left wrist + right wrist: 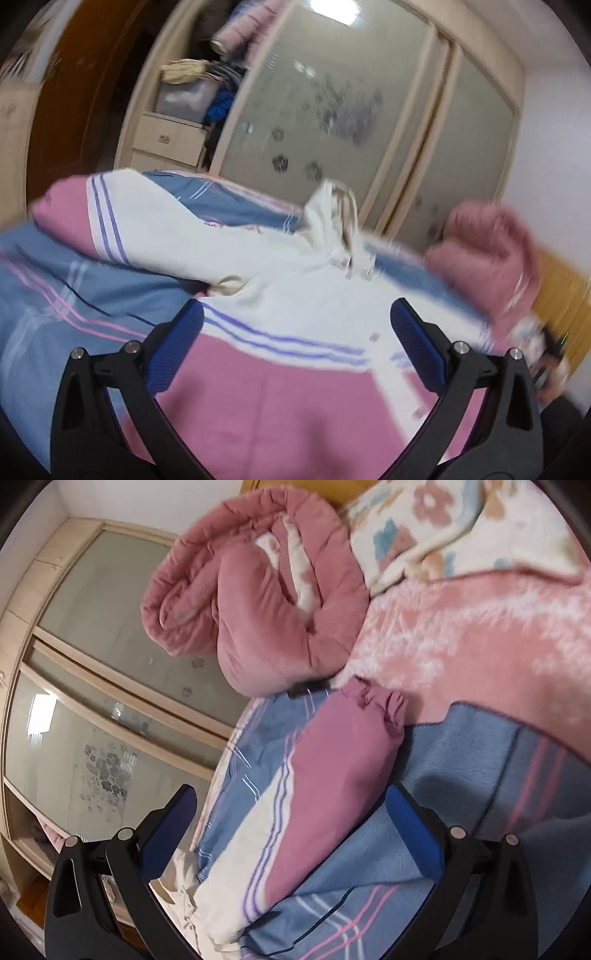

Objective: Fold large clothes
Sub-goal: 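Grasp the pink sleeve cuff with the right tool and lift it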

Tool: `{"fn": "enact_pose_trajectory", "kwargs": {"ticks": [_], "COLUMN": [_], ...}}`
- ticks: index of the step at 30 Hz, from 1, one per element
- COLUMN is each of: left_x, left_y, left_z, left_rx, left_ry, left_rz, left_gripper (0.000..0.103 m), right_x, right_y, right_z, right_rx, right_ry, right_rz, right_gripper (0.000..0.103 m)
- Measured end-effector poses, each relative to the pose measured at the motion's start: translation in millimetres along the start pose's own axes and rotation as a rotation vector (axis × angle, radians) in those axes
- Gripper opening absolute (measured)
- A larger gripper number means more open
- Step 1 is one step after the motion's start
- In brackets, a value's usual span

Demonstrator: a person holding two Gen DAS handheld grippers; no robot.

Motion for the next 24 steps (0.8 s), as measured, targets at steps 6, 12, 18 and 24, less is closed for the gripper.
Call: {"fn": "enact_pose_trajectory", "kwargs": {"ticks": [6, 12, 18, 24], "left_x": [16.5, 31.1, 43.6, 46.0], "left_y": [-22.0, -42.7, -46.3, -49.7], "left_z": [26.1, 41.8, 46.5, 45.7], "left_rx": [0.024, -0.015, 0.010, 0.001], "left_ry": [0.133, 0.163, 0.200, 0.222], "left_rz": [0.024, 0.166, 0.167, 0.192], "left_gripper": [0.101, 0.101, 0.101, 0.101], "right_x": [6.8, -8.9, -6.6, -5.8], "right_y": [-14.9, -28.4, -40.9, -55.9], "right_z": [30.0, 42.3, 64.9, 63.1], "right_rx": [0.055, 0.048, 0.189, 0.176], "right_ry": [0.080, 0.096, 0.146, 0.116], "right_rz": [-0.035, 0.034, -0.007, 0.034], "right_gripper": [0.102, 0.102, 0.069, 0.024]}}
Point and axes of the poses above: each gripper's, at about its wrist camera, not at the fingertips, and z roughly the way its jaws point, y to its left, x to its underside, the point moved 5 cm from there along z, roughly the way its jaws point, and after that the axes turned 6 degrees about -x, right-handed, at the moved point
